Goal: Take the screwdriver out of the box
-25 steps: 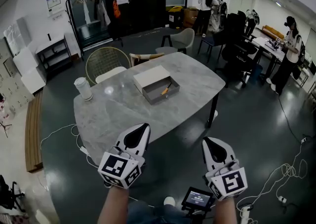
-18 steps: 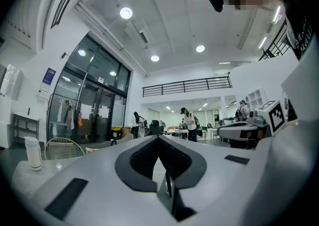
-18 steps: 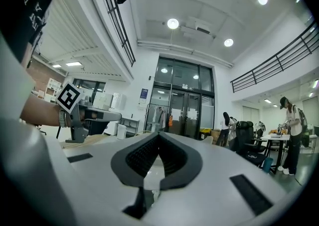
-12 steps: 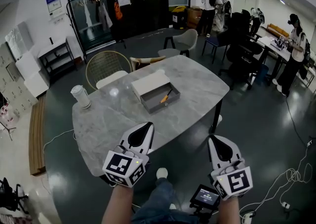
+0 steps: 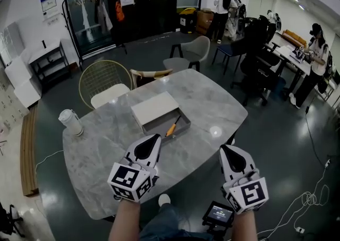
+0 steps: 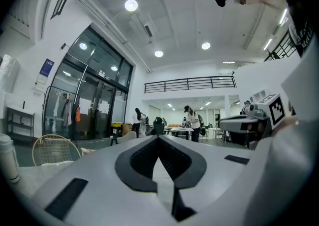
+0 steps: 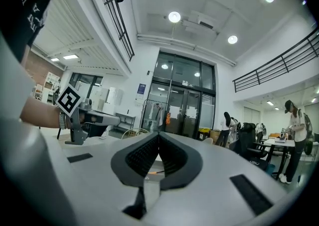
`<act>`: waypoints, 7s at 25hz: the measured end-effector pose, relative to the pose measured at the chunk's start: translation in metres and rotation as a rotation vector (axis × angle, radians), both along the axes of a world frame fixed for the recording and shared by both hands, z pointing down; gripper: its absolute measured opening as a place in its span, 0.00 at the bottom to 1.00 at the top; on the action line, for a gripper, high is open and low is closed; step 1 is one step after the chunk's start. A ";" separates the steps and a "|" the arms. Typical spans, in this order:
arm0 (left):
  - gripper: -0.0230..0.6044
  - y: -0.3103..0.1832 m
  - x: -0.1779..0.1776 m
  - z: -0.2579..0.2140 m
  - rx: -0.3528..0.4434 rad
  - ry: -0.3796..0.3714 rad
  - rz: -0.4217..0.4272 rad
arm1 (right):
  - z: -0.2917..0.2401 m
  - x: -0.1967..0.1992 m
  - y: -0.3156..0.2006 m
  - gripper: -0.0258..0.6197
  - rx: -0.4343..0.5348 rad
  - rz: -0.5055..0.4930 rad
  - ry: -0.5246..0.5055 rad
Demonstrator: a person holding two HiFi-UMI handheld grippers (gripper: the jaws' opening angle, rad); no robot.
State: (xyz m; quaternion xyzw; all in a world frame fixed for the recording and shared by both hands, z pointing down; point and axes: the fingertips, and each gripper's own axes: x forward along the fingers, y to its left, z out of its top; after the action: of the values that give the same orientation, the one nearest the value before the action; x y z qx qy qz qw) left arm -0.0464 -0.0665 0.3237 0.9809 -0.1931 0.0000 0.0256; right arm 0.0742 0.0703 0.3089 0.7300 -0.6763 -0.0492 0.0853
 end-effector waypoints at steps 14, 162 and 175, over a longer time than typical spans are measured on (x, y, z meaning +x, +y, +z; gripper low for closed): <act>0.06 -0.118 0.056 0.041 -0.104 -0.099 0.014 | 0.027 0.059 -0.125 0.08 -0.111 0.022 -0.046; 0.17 -0.175 -0.031 -0.001 -0.061 -0.142 -0.779 | 0.006 0.140 -0.287 0.08 -0.060 -0.474 -0.120; 0.17 -0.193 -0.037 -0.027 -0.002 -0.070 -0.784 | -0.025 0.148 -0.303 0.08 0.069 -0.478 -0.088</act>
State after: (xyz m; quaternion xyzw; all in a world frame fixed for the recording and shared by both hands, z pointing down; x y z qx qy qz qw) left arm -0.0830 -0.2596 0.2968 0.8321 -0.5538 0.0239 0.0180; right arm 0.2223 -0.2332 0.2842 0.5530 -0.8309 -0.0590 0.0168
